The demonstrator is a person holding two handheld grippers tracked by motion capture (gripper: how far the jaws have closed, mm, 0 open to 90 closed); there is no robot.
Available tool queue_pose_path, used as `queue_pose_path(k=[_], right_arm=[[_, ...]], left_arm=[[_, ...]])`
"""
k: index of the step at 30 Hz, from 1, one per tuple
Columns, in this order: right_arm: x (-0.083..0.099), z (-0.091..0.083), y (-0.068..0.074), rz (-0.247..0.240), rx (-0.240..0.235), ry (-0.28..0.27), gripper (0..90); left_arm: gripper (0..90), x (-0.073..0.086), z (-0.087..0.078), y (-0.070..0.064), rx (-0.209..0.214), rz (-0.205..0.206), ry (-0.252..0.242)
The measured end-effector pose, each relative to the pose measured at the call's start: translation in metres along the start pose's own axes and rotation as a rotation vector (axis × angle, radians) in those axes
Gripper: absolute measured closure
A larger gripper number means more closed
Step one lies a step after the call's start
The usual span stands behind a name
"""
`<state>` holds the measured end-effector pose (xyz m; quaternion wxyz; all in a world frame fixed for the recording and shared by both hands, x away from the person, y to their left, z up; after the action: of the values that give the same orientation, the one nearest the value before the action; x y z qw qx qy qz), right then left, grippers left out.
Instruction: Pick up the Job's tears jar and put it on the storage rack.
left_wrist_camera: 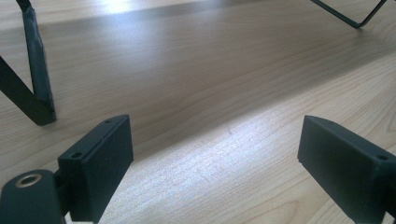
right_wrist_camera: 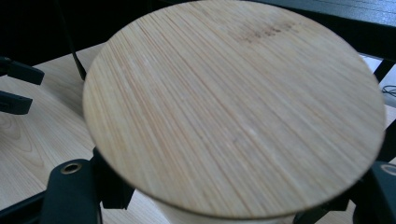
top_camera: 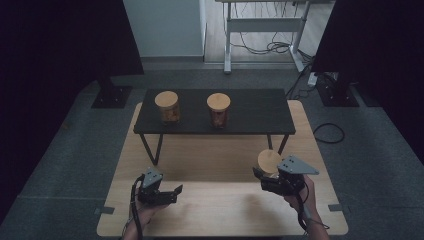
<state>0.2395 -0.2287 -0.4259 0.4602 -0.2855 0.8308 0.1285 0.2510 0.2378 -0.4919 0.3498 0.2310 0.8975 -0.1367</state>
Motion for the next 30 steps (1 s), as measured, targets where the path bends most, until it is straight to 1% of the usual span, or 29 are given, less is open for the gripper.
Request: queue_pose_path(k=[14,30], right_arm=[[-0.009,0.001,0.002,-0.015,-0.003,0.005,24.4],[-0.017,-0.002,0.002,-0.025,-0.005,-0.008,24.5]], left_arm=[[10.0,0.0,-0.001,0.001,-0.001,-0.003,-0.004],[10.0,0.0,-0.002,0.001,-0.001,-0.005,-0.009]])
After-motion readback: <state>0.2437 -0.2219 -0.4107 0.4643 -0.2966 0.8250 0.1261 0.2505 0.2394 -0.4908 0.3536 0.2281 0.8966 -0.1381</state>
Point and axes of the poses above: each handheld gripper's, and its own axes: z roughly forward along the jaws, x roughly out of its underside, y roughly to its left, the point moved 9 cm from there along z, roughly forward along the jaws, and after that the axes turned 12 degrees about y, right-handed, at the moved point
